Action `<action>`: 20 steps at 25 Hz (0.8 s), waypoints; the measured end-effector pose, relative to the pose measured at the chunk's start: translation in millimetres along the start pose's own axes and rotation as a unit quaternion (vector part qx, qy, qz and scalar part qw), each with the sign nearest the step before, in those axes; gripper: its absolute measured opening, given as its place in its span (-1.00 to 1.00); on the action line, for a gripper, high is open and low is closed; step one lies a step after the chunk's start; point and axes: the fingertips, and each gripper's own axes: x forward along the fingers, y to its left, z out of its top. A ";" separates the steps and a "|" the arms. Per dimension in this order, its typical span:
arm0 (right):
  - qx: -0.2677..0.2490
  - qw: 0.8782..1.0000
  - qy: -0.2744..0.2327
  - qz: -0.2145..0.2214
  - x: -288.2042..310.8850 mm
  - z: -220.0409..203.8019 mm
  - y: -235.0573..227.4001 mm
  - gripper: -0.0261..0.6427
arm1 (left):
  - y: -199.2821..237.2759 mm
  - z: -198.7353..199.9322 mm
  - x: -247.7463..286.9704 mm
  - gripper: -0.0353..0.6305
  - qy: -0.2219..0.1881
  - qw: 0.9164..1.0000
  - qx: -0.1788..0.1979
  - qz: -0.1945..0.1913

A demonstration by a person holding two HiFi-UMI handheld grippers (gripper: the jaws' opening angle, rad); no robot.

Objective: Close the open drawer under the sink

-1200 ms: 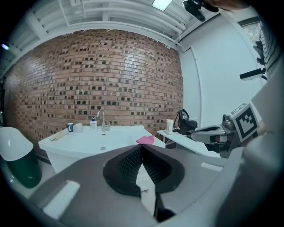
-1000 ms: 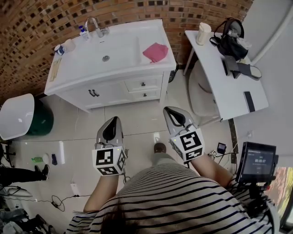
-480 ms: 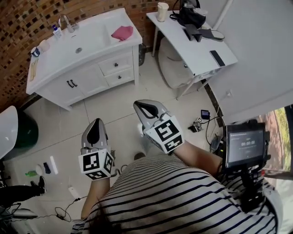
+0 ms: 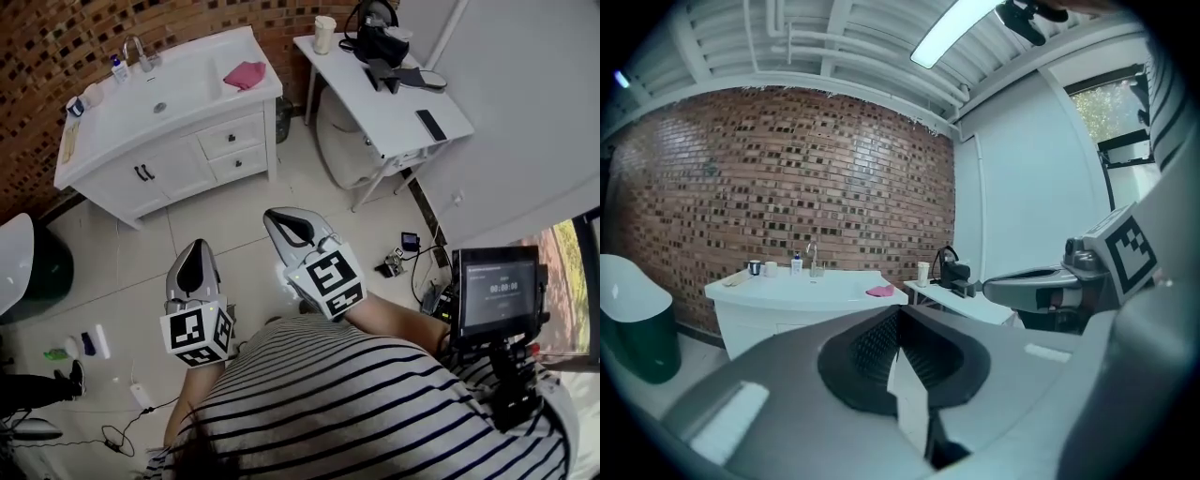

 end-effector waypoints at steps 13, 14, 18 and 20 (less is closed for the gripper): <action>-0.009 1.000 -0.008 0.028 -3.5 -1.5 -9.3 -0.92 | -20.3 -7.7 12.3 -0.84 0.009 1.000 0.000 0.012; -0.009 1.000 -0.008 0.028 -2.4 -1.0 -8.6 -0.92 | -19.4 -7.8 12.5 -0.84 0.009 1.000 0.000 0.012; -0.007 0.999 -0.007 0.033 -0.4 -1.7 -3.8 -0.92 | -17.7 -9.3 10.9 -0.84 0.015 1.000 0.002 0.010; -0.008 0.999 -0.006 0.035 -0.7 -2.0 -2.1 -0.92 | -18.6 -9.2 10.4 -0.84 0.016 1.000 0.003 0.009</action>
